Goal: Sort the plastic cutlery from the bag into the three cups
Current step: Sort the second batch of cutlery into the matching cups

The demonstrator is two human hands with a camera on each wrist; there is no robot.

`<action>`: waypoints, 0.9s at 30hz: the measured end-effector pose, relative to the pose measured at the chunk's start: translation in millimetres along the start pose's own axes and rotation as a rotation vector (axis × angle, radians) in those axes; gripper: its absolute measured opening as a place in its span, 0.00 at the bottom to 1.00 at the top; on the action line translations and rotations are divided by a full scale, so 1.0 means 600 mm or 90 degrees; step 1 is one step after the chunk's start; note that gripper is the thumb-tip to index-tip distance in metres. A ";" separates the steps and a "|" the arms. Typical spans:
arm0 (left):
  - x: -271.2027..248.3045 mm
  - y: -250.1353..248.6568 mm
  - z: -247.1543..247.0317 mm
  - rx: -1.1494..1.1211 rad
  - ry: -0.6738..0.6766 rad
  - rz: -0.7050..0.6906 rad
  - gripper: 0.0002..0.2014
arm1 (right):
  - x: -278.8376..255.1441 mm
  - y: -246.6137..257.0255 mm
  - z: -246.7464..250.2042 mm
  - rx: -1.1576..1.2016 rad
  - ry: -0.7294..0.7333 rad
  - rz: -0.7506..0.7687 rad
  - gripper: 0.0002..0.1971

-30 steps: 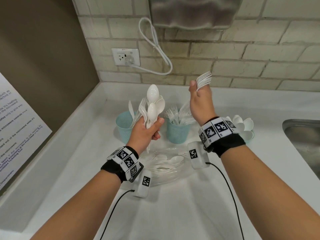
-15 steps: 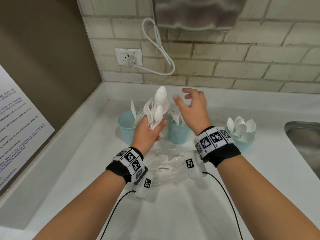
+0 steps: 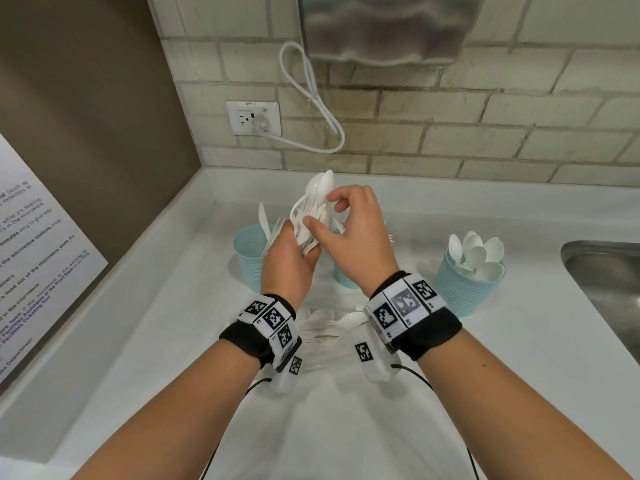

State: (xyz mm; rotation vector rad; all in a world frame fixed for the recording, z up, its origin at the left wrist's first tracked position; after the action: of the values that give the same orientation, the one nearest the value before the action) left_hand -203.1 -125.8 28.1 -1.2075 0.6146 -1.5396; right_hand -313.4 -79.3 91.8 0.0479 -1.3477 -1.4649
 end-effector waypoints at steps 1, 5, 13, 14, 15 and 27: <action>0.000 -0.002 0.001 0.012 -0.006 -0.012 0.16 | -0.001 0.000 -0.001 0.003 -0.003 -0.018 0.16; -0.004 -0.010 0.004 0.071 -0.031 -0.048 0.18 | 0.004 -0.005 -0.003 -0.020 -0.009 -0.082 0.12; -0.016 -0.019 -0.001 -0.174 0.032 0.084 0.20 | 0.007 0.013 -0.009 0.039 0.031 -0.074 0.07; -0.018 -0.022 0.000 -0.212 0.040 0.105 0.20 | 0.006 0.017 -0.010 0.060 0.037 -0.078 0.07; -0.019 -0.026 0.000 -0.244 0.044 0.120 0.21 | 0.004 0.020 -0.011 0.074 0.041 -0.079 0.08; -0.007 -0.006 0.034 -0.292 0.032 0.147 0.17 | 0.045 0.119 0.028 0.194 -0.050 0.056 0.08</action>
State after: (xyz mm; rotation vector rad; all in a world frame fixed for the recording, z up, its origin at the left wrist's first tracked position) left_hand -186.1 -116.9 37.3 -1.3798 1.1451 -1.2732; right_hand -288.7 -69.5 165.3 0.1266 -1.6089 -1.1891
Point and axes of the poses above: each hand's wrist, its own x-axis towards the middle knuckle, its own z-axis out of the back of the hand, y = z × x, the point moved 3 cm from there along x, towards the middle knuckle, and after that the axes turned 11 degrees about -y, right-handed, at the moved point
